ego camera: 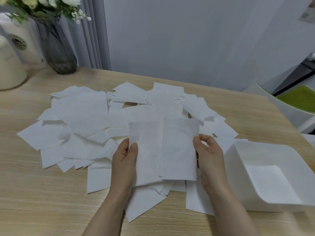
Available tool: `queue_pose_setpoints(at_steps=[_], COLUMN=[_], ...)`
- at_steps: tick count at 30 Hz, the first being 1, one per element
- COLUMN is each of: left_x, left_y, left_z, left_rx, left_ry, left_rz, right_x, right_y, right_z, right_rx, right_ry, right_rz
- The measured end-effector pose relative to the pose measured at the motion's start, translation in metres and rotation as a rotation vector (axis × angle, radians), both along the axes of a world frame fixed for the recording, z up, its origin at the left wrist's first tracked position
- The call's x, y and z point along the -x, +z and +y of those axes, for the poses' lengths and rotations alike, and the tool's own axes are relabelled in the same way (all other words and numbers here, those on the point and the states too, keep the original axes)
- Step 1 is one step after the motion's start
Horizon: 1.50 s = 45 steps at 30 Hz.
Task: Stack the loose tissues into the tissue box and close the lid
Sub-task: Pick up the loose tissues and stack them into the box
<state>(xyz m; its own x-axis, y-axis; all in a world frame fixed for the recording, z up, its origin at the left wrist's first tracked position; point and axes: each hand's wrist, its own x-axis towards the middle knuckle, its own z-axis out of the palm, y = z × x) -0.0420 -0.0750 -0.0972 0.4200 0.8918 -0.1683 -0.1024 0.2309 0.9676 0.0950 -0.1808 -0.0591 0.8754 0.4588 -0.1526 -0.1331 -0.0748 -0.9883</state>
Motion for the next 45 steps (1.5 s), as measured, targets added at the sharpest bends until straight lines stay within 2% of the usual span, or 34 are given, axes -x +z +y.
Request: queue_pose_setpoints(at_steps=[9, 11, 15, 24, 31, 45], left_x=[0.0, 0.0, -0.001, -0.002, -0.002, -0.002], left_y=[-0.003, -0.003, -0.003, 0.0, 0.003, 0.003], left_z=[0.002, 0.002, 0.002, 0.001, 0.0, -0.001], left_rx=[-0.007, -0.006, -0.019, -0.017, -0.023, -0.001], left_ry=[-0.01, -0.015, -0.051, -0.057, -0.028, -0.049], left_rz=[-0.011, -0.01, 0.008, -0.025, -0.022, -0.058], right_x=[0.009, 0.011, 0.014, 0.032, 0.038, 0.042], right_y=[-0.002, -0.001, -0.002, -0.005, -0.008, -0.006], right_z=[-0.003, -0.005, -0.004, 0.017, 0.023, 0.024], right_rx=[-0.023, -0.046, -0.055, -0.063, -0.08, -0.077], right_ry=[0.21, 0.23, 0.141, 0.234, 0.188, 0.232], right_rz=[0.202, 0.17, 0.03, 0.057, 0.089, 0.048])
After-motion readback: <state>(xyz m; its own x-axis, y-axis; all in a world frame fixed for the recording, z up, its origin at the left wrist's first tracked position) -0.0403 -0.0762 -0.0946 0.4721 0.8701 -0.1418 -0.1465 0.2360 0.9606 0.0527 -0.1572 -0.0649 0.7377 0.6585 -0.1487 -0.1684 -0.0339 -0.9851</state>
